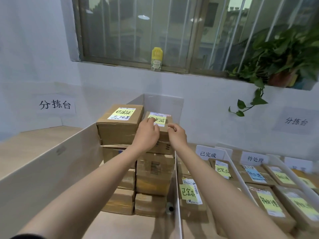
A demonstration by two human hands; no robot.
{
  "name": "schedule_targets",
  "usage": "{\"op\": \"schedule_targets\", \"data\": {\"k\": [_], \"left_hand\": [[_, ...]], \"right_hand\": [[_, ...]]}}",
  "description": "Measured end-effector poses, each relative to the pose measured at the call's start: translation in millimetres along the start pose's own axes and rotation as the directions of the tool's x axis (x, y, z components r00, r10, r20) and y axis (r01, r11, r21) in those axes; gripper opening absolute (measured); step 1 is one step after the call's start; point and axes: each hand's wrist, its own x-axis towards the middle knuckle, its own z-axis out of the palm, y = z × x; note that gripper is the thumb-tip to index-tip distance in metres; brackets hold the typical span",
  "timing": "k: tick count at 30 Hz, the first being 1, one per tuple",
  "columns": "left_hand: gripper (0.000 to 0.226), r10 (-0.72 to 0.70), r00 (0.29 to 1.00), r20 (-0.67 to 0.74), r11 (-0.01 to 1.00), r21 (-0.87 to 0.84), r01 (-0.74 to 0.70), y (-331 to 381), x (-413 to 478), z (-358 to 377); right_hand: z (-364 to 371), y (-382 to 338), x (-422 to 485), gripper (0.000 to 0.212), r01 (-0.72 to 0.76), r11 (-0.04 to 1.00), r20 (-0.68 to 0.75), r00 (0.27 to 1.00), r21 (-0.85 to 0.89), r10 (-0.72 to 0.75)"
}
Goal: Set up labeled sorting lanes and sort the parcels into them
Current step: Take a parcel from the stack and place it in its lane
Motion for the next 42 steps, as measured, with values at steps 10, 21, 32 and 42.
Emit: {"op": "schedule_targets", "data": {"k": [10, 21, 32, 42], "left_hand": [[0.037, -0.146, 0.989, 0.037, 0.984, -0.099, 0.149, -7.6, 8.0, 7.4], [0.036, -0.180, 0.984, 0.004, 0.951, -0.256, 0.175, 5.1, 1.5, -7.9], [0.037, -0.149, 0.989, 0.005, 0.919, -0.368, 0.141, 45.8, -44.5, -14.7], [0.038, -0.165, 0.985, 0.051, 0.894, -0.414, 0.171, 86.1, -120.3, 15.9]], "right_hand": [[0.7, 1.7, 2.0, 0.036, -0.113, 0.991, -0.049, 0.992, 0.073, 0.117], [-5.7, -5.3, -14.9, 0.030, -0.107, 0.968, -0.064, 0.990, 0.226, 0.125], [-61.8, -20.3, -55.7, 0.041, -0.051, 0.957, -0.089, 0.993, 0.287, 0.079], [-123.8, 17.3, -118.4, 0.039, -0.083, 0.949, -0.117, 0.985, 0.304, 0.124]]}}
